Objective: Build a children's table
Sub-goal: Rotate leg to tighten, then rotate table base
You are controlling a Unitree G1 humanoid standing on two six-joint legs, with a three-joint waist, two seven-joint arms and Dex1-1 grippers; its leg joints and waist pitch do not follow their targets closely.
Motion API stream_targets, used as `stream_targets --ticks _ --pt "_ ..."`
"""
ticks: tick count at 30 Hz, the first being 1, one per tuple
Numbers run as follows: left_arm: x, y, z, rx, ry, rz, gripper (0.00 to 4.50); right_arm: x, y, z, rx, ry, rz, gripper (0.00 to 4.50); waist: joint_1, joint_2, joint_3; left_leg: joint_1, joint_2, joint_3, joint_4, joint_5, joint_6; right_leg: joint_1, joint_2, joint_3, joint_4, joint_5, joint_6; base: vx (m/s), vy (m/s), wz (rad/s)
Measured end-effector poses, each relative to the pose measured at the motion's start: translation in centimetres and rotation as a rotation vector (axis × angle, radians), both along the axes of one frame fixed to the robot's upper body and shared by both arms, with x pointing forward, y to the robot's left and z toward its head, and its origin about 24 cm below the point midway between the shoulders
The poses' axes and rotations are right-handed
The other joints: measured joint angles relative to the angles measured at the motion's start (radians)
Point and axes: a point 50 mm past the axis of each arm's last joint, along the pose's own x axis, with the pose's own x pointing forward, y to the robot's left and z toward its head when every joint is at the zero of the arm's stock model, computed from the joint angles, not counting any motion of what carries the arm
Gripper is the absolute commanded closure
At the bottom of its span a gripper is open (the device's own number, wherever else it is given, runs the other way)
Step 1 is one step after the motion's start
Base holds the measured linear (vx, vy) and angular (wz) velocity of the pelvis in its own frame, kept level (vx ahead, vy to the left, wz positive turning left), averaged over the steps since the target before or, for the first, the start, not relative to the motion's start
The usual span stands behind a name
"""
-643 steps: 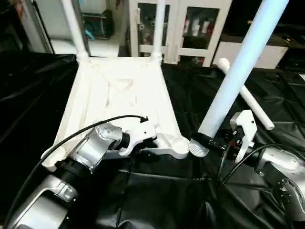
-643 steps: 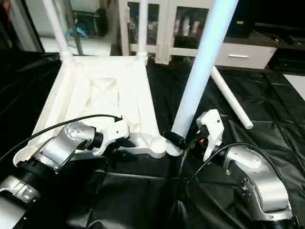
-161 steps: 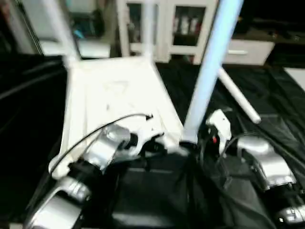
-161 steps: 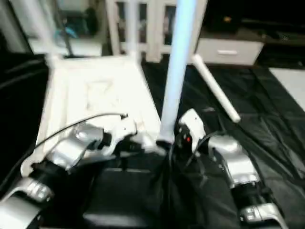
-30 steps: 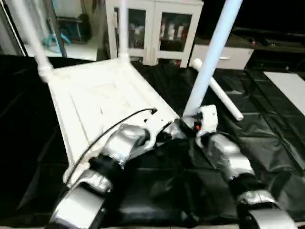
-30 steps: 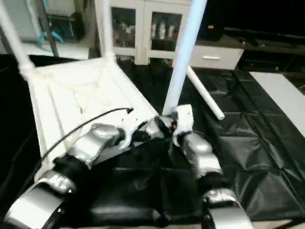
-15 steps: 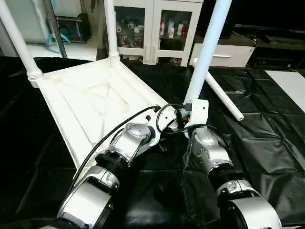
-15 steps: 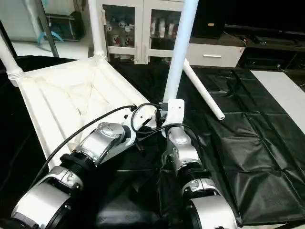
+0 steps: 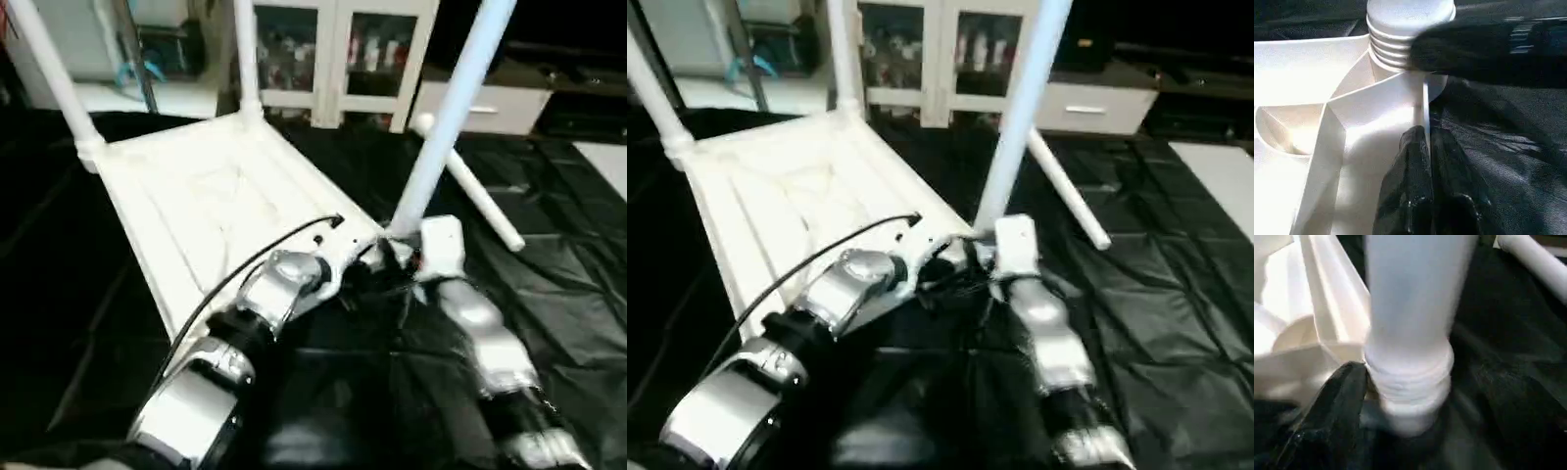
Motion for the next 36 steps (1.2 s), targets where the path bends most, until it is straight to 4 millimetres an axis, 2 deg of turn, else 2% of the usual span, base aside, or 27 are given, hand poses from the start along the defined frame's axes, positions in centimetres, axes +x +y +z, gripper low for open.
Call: stream_targets --ticks 1,3,5,9,12,14,16,19,21,22,25,27,28,29,31,34,36 --pt "0.1 0.1 0.0 -0.001 -0.002 0.003 4.5 -0.4 -0.4 0.0 -0.002 0.001 0.009 0.6 0.001 0.0 0.0 0.0 0.0 0.0 0.0 0.0 0.0 0.0 0.0 0.001 0.0 0.0 0.0 0.0 0.0 0.0" --pt "0.2 0.4 0.0 -0.002 -0.008 0.021 4.06 -0.9 -1.0 -0.1 0.001 0.007 0.016 0.54 -0.007 0.003 0.002 0.0 -0.001 0.0 0.0 0.0 0.0 0.0 0.001 0.003 0.0 0.0 0.001 0.0 0.0 0.0" --pt "0.3 0.5 0.2 -0.042 -0.003 0.043 4.06 -2.0 -1.6 0.3 -0.018 -0.002 0.091 0.54 -0.008 0.005 0.005 -0.001 -0.002 0.0 0.0 0.0 0.0 -0.001 0.001 0.004 -0.001 0.0 0.001 0.0 0.0 0.0" --pt "0.6 0.8 0.6 -0.091 -0.019 0.068 3.67 -2.6 -1.2 1.4 -0.011 -0.027 0.194 0.54 -0.011 0.003 0.007 -0.015 -0.001 0.0 0.002 0.0 0.001 -0.012 0.002 0.005 0.0 0.002 0.001 0.0 0.0 0.0" --pt "0.5 0.8 0.8 -0.131 -0.033 0.07 3.6 -2.5 -1.0 1.8 -0.002 -0.041 0.222 0.54 -0.008 0.002 0.007 -0.022 0.0 0.0 0.007 0.003 0.007 -0.019 0.002 0.004 0.001 0.007 -0.005 0.0 0.0 0.0" --pt "0.5 1.6 1.9 -0.226 -0.046 0.048 3.6 -2.6 -1.0 2.0 -0.005 -0.042 0.237 0.54 -0.01 0.0 0.009 -0.03 0.0 0.0 0.011 0.001 0.011 -0.026 0.002 0.005 0.002 0.007 -0.005 0.0 0.0 0.0" --pt "0.6 2.4 4.1 -0.329 -0.073 0.0 3.6 -2.6 -1.2 2.1 -0.014 -0.043 0.247 0.54 -0.007 -0.006 0.012 -0.036 0.001 0.001 0.016 0.0 0.013 -0.034 0.002 0.005 0.009 0.006 -0.007 0.0 0.0 0.0" --pt "0.5 4.0 6.6 -0.39 -0.124 -0.038 3.6 -2.7 -1.0 2.1 -0.014 -0.034 0.267 0.54 -0.002 -0.014 0.016 -0.034 0.002 0.003 0.02 -0.001 0.015 -0.034 0.001 0.006 0.017 0.003 -0.009 0.0 0.0 0.0" --pt "0.5 5.4 7.2 -0.37 -0.143 -0.032 3.6 -2.8 -0.6 2.1 -0.009 -0.03 0.298 0.54 -0.002 -0.017 0.018 -0.033 0.002 0.003 0.022 -0.001 0.014 -0.033 0.001 0.006 0.018 0.003 -0.009 0.0 0.0 0.0" --pt "0.6 6.5 7.4 -0.344 -0.155 -0.02 3.6 -2.8 -0.3 2.1 -0.007 -0.029 0.318 0.54 -0.005 -0.019 0.019 -0.032 0.002 0.003 0.023 -0.001 0.014 -0.032 0.001 0.007 0.019 0.003 -0.009 0.0 0.0 0.0" --pt "0.3 12.2 7.8 -0.193 -0.198 0.056 3.6 -3.0 0.4 1.9 -0.001 -0.019 0.38 0.54 -0.015 -0.021 0.02 -0.031 0.002 0.002 0.023 -0.002 0.005 -0.032 0.001 0.008 0.021 0.005 -0.008 0.0 0.0 0.0" --pt "-0.3 14.9 7.8 -0.112 -0.194 0.089 3.6 -3.2 0.8 1.9 -0.002 -0.014 0.425 0.54 -0.013 -0.021 0.021 -0.03 0.002 0.002 0.023 -0.002 0.004 -0.032 0.001 0.008 0.022 0.005 -0.008 0.0 0.0 0.0" --pt "-0.9 17.2 8.0 -0.05 -0.178 0.129 3.6 -3.4 1.3 2.1 0.012 -0.017 0.48 0.54 -0.011 -0.022 0.021 -0.031 0.003 0.002 0.023 -0.002 0.004 -0.032 0.001 0.008 0.023 0.005 -0.007 0.0 0.0 0.0" --pt "-1.2 18.2 8.0 -0.025 -0.168 0.15 3.6 -3.6 1.5 2.3 0.017 -0.023 0.507 0.54 -0.011 -0.023 0.022 -0.031 0.003 0.002 0.023 -0.002 0.003 -0.032 0.002 0.008 0.023 0.005 -0.007 0.0 0.0 0.0" --pt "-1.9 21.2 8.8 0.066 -0.164 0.226 3.6 -3.8 2.2 2.9 0.05 -0.042 0.589 0.54 -0.004 -0.028 0.022 -0.031 0.003 0.002 0.023 -0.001 0.003 -0.032 0.002 0.008 0.024 0.005 -0.007 0.0 0.0 0.0" --pt "-3.8 27.4 10.4 0.247 -0.139 0.404 3.6 -4.7 2.7 3.9 0.097 -0.073 0.711 0.54 -0.009 -0.037 0.023 -0.03 0.003 0.001 0.023 -0.001 0.002 -0.031 0.003 0.008 0.024 0.005 -0.007 0.0 0.0 0.0" --pt "-4.7 29.4 11.1 0.304 -0.134 0.461 3.6 -4.8 2.6 4.0 0.108 -0.067 0.747 0.54 -0.007 -0.04 0.021 -0.03 0.003 0.001 0.024 -0.001 0.002 -0.03 0.002 0.008 0.024 0.005 -0.007 0.0 0.0 0.0"
